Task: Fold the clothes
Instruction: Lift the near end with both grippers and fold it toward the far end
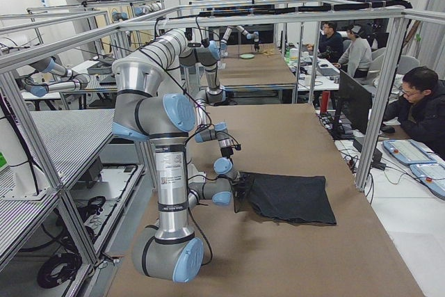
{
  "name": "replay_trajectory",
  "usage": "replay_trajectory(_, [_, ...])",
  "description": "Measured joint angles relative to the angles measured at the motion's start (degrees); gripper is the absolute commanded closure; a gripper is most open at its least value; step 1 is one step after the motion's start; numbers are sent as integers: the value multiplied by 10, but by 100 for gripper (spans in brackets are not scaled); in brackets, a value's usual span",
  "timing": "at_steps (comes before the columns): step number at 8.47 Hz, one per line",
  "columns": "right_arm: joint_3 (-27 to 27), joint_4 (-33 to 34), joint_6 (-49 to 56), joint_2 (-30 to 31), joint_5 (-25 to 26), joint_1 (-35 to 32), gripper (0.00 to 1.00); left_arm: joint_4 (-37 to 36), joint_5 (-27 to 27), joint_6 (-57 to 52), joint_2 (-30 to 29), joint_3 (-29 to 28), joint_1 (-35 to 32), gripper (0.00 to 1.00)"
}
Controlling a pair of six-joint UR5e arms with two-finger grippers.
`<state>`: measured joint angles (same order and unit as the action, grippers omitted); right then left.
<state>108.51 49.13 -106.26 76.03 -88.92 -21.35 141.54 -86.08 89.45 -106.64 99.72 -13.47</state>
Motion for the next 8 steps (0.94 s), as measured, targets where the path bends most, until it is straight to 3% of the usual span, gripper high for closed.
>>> replay_trajectory(4, [93,8,-3,51,-8,40,100,-1,-35,-1,11,79,-13,100])
replay_trajectory(8, [175,5,-9,121,-7,93,100,0,-97,-1,72,183,-41,100])
